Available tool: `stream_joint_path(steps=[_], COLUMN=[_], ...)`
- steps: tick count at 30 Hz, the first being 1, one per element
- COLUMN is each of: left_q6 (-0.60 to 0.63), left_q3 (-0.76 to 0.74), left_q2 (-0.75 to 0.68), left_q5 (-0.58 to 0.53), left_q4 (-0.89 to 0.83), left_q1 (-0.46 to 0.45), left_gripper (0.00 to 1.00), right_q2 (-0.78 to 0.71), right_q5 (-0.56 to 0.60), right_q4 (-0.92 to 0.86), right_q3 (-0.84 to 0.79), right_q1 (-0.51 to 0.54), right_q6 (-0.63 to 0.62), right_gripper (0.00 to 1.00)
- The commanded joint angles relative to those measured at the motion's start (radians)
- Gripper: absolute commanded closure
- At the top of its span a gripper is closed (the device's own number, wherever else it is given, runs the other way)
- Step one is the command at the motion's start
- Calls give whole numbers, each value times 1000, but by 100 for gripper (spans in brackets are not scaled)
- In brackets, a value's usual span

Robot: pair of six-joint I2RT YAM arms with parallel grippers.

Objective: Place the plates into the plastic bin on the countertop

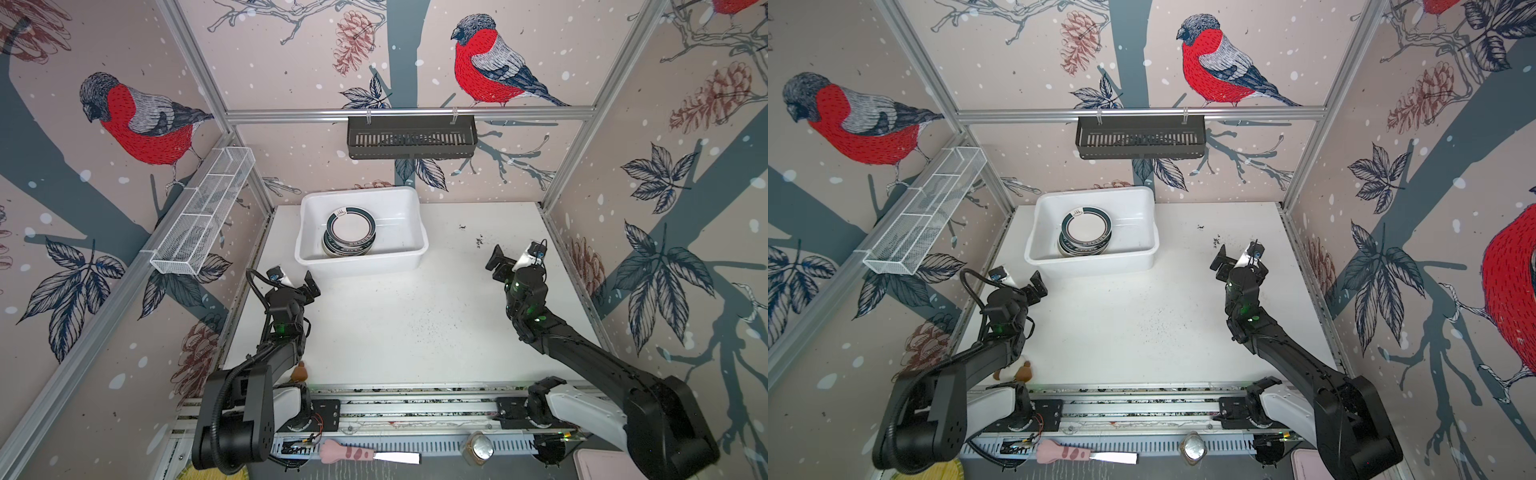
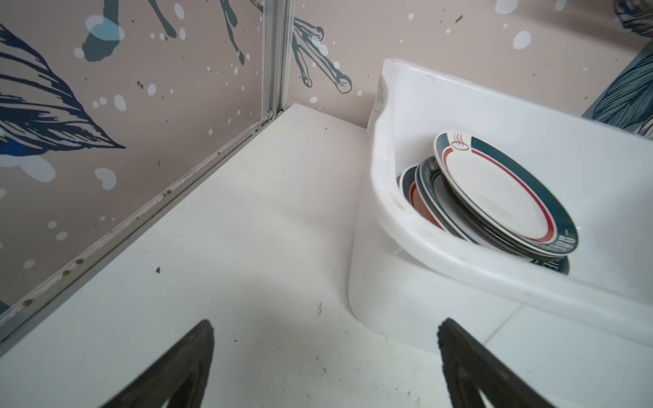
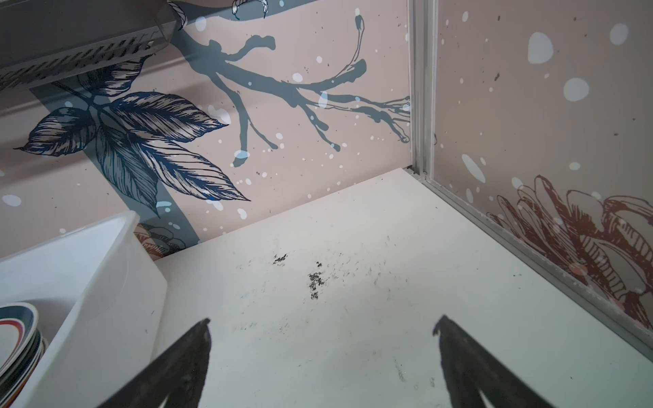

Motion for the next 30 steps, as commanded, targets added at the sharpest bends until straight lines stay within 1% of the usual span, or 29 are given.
stream_joint_path(steps=[1, 6, 7, 8, 11, 18, 21, 22, 25, 26, 28, 30], left_q6=[1, 39, 45, 48, 78, 124, 111, 111, 135, 152, 178, 197], left_q3=[24, 1, 10, 29, 57, 33, 33, 31, 92, 94, 69, 61], left_q2=[35, 91, 108, 118, 146, 167, 210, 246, 239, 244, 263, 275], left_q5=[-39, -9, -1, 2, 22, 56, 48, 60, 132, 156, 194, 219], left_q4=[65, 186, 199, 169, 154, 268, 325, 384, 243, 247, 330, 353], left_q1=[1, 1, 2, 1, 3, 4, 5, 4, 3, 2, 2, -6], left_gripper=[2, 2, 2, 2, 2, 2, 2, 2, 2, 2, 2, 2], right_q2=[8, 4, 1, -3, -10, -23, -18, -15, 0, 8, 25, 39], right_q5=[51, 62, 62, 62, 66, 97, 112, 119, 136, 145, 166, 150], right_q4=[83, 128, 134, 141, 157, 206, 235, 243, 287, 325, 382, 402], right_q3=[-16, -60, -72, -87, -122, -167, -184, -189, -200, -207, -211, -210], right_q1=[-27, -74, -84, -93, -122, -159, -169, -174, -187, -192, -199, -206], right_q6=[26, 24, 26, 29, 27, -4, -22, -30, -74, -112, -154, -177], right_gripper=[1, 1, 1, 1, 1, 1, 1, 1, 1, 1, 1, 0])
